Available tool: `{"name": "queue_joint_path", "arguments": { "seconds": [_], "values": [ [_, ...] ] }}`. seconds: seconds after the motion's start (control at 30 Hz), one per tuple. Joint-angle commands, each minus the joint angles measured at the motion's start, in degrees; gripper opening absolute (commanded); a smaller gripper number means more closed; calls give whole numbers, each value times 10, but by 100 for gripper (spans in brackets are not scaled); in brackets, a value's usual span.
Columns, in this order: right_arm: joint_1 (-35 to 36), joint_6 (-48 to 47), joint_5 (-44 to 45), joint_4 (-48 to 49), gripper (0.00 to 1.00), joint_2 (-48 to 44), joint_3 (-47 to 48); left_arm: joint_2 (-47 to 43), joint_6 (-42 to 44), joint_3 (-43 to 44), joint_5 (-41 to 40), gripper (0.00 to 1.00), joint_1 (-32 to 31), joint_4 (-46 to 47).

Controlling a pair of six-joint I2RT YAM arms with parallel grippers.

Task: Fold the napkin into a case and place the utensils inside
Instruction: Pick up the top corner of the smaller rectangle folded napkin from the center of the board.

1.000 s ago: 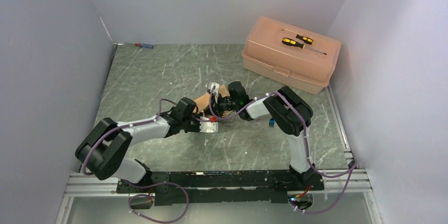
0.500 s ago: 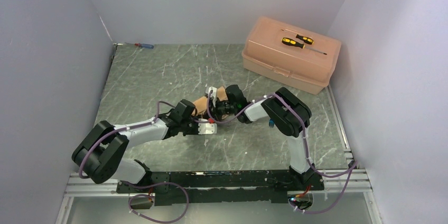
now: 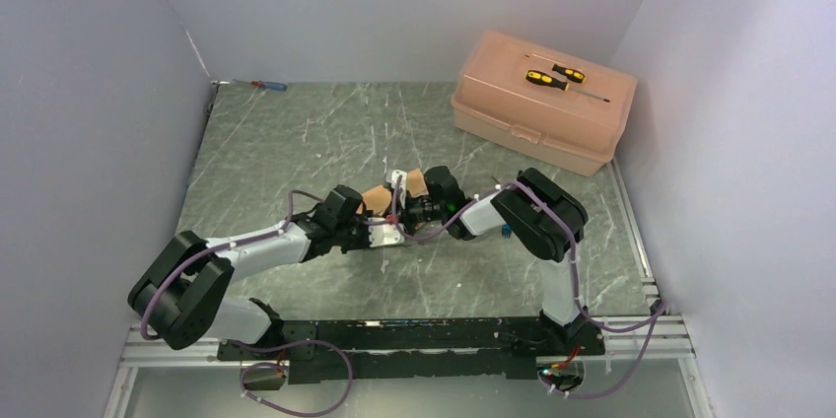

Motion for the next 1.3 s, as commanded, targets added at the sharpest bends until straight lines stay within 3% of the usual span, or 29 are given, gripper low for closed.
{"name": "queue_joint_path", "arguments": {
  "seconds": [0.0, 0.27, 0.47, 0.57, 0.73, 0.83, 1.1, 1.27],
  "values": [
    [0, -37, -42, 0, 42, -20, 4, -31, -19, -5, -5, 3, -3, -4],
    [7, -81, -20, -25, 47, -9, 6, -45, -33, -6, -3, 3, -3, -6],
    [25, -88, 51, -12, 44, 9, 12, -42, -41, -6, -8, 3, -3, 1],
    [28, -73, 72, 10, 36, 19, 10, -44, -45, -7, -20, 9, -2, 5],
    [29, -41, 89, 46, 13, 27, 1, -73, -50, -12, -10, 29, -2, -13],
    [27, -39, 86, 35, 0, 31, 5, -116, -35, -35, 13, 34, -3, -40],
    [16, -19, 55, 26, 0, 36, 18, -194, 39, -86, 19, 43, -3, -58],
    [10, -5, 40, 30, 0, 34, 16, -200, 146, -161, -16, 45, -2, 78]
  ]
}}
